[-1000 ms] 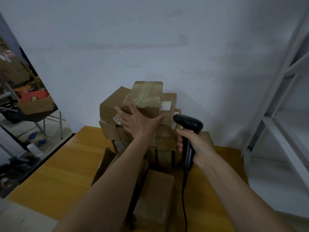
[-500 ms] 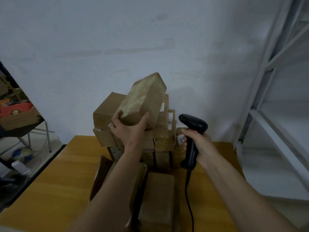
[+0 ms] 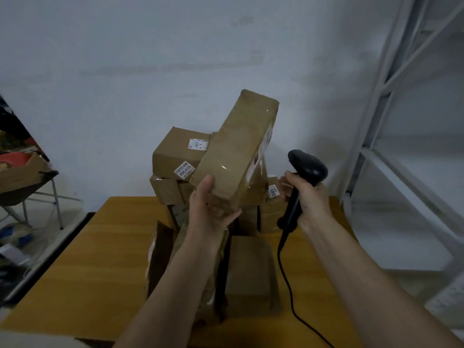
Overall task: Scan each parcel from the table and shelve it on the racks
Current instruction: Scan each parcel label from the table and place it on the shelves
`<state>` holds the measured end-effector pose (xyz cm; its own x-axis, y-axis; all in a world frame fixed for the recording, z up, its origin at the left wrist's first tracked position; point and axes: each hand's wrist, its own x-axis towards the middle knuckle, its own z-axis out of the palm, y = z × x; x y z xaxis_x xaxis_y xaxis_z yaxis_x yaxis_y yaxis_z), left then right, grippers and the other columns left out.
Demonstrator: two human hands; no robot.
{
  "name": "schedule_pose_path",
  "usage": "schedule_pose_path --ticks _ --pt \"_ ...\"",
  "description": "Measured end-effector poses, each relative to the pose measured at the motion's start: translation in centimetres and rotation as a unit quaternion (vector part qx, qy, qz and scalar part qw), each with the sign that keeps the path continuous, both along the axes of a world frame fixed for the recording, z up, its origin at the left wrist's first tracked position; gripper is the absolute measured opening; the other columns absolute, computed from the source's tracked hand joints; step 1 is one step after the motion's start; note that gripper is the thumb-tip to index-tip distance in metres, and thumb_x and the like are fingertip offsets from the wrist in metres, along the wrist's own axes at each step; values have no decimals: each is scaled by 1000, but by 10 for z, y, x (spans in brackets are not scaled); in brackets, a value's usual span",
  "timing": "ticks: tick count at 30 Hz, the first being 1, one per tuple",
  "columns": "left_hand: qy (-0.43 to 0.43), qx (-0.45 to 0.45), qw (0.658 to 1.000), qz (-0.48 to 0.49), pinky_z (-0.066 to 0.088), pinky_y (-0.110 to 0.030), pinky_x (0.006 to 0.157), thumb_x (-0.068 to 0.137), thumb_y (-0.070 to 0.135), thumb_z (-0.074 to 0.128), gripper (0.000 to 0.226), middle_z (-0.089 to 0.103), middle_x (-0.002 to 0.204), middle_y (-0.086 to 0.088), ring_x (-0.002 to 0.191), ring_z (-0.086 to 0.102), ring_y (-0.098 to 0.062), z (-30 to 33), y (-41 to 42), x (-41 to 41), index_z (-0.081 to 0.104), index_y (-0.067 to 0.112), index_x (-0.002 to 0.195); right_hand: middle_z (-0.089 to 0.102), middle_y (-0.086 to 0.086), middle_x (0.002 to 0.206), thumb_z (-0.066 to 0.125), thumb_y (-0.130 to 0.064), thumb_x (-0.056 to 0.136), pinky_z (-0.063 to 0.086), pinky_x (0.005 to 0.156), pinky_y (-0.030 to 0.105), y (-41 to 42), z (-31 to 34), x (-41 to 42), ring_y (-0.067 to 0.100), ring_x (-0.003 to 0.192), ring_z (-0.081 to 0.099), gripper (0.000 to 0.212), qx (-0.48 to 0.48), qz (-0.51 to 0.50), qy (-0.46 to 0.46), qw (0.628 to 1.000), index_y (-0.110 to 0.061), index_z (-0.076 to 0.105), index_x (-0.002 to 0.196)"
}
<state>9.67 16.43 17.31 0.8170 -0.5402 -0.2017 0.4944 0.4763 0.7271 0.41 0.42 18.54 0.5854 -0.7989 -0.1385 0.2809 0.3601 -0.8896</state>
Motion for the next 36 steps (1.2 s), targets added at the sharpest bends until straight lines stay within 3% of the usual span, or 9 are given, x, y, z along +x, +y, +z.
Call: schedule_pose_path --ticks 3,9,13,17,21,27,31,34,36 --pt "86 -55 993 -60 44 -66 95 65 46 80 89 50 135 -17 122 50 -42 -10 14 -11 39 26 142 73 8 95 74 -15 83 54 63 26 12 -6 -7 20 84 70 27 5 -34 10 999 -9 65 107" --pt "188 -45 977 -93 43 -71 90 50 40 91 103 46 133 -24 120 46 -48 -37 34 -42 41 25 139 69 2 84 75 -13 81 53 64 27 36 -25 -26 17 78 66 22 0 -61 39 997 -14 64 99" --pt "211 14 973 -96 42 -71 90 57 42 88 93 45 132 -21 121 44 -47 -61 40 -68 43 28 137 70 8 89 75 -10 81 56 75 37 44 -42 -38 23 81 67 19 10 -71 68 995 -16 63 95" --pt "246 76 965 -53 43 -70 88 55 43 88 69 48 118 -15 109 47 -41 -82 40 -88 51 27 111 69 2 84 75 -11 81 56 73 36 49 -63 -47 20 80 67 16 15 -68 104 992 -18 63 89" --pt "248 130 960 1 42 -71 90 60 46 85 87 47 127 -11 121 43 -40 -105 41 -95 42 33 134 68 1 82 76 -11 81 53 57 28 56 -86 -52 19 77 68 15 22 -49 132 990 -17 63 84" --pt "214 179 960 21 49 -65 87 68 46 81 82 47 129 -10 117 47 -38 -125 46 -88 39 31 138 70 7 89 75 -16 83 56 73 37 65 -114 -50 25 92 68 10 50 14 193 980 -15 66 88" --pt "73 334 938 65 48 -48 98 76 35 77 70 52 126 -10 110 52 -27 -124 50 -77 42 19 134 73 7 81 76 -18 82 54 50 25 70 -120 -47 19 68 69 14 86 53 199 975 -10 70 92" --pt "-278 537 793 70 36 -47 109 75 34 77 85 28 150 -9 138 28 -28 -111 47 -66 32 16 144 74 6 74 76 -16 82 56 54 27 72 -123 -45 19 65 70 13 116 65 176 975 -9 71 91" --pt "-434 583 687 9 30 -47 113 74 44 75 92 23 153 -8 142 19 -27 -101 37 -59 27 15 147 74 6 71 76 -16 82 55 56 28 73 -124 -43 19 64 70 12 119 68 174 975 -8 71 90"
